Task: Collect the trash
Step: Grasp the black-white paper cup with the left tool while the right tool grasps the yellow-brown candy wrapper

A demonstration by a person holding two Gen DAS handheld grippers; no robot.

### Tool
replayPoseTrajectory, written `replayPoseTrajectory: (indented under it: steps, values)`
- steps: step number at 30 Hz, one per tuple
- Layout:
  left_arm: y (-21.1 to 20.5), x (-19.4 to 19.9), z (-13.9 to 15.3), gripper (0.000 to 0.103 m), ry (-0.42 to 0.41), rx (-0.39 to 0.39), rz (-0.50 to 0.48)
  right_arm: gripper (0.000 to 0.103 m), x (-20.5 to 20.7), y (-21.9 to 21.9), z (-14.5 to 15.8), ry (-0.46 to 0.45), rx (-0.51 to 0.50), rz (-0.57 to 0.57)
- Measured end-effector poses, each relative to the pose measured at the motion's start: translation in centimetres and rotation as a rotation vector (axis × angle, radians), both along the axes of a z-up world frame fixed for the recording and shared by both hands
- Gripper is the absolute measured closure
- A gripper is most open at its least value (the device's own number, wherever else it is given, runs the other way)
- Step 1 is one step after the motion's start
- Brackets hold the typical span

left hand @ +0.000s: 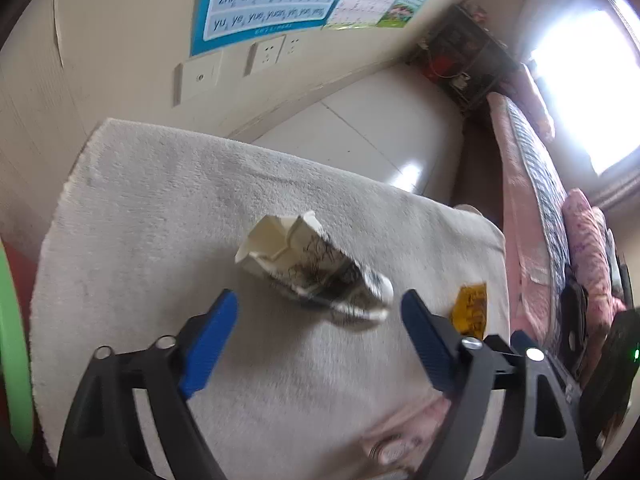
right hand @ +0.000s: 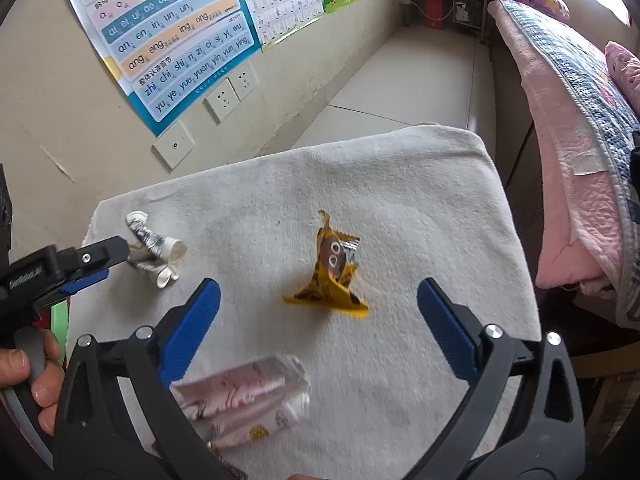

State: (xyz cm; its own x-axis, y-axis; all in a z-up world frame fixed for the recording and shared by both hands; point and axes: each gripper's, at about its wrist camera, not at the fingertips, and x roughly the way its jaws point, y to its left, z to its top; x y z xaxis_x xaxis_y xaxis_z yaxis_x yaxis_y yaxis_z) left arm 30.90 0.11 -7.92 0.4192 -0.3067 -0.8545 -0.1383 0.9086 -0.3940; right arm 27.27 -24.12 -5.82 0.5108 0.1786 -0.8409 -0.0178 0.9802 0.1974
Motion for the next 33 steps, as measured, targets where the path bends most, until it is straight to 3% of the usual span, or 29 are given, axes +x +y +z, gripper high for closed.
replayPoseTrajectory:
  steps: [5, 9, 12, 14, 17, 25, 33]
  values:
    - [-0.8, 1.7, -1.3, 0.034, 0.034, -0.006, 0.036, 0.020, 1.6, 0.0, -1.4, 0.043, 0.014, -0.010]
    - [-2.2, 2.3, -1.9, 0.038, 0.044, 0.021, 0.012, 0.024, 2.6, -0.1, -2.3, 0.075, 0.032, -0.024]
    - [-2.9, 2.8, -2.6, 0.044, 0.067, 0.020, 0.005, 0.035, 2.9, 0.1, -3.3, 0.111, 0.045, -0.017]
    - [-3.5, 3.0, -2.8, 0.045, 0.069, 0.041, -0.013, 0.051, 2.9, 0.0, -3.6, 0.123, 0.050, -0.018]
    - [-3.8, 3.0, -2.7, 0.046, 0.054, 0.061, -0.044, 0.067, 2.5, -0.6, -3.6, 0.115, 0.051, -0.024]
    - [-3.6, 1.9, -2.2, 0.051, 0.044, 0.086, -0.105, 0.074, 2.4, -1.9, -2.9, 0.109, 0.076, -0.042]
    - [-4.0, -1.1, 0.5, 0.053, -0.037, 0.154, -0.189, 0.074, 0.4, -1.3, 0.3, 0.037, 0.065, -0.017]
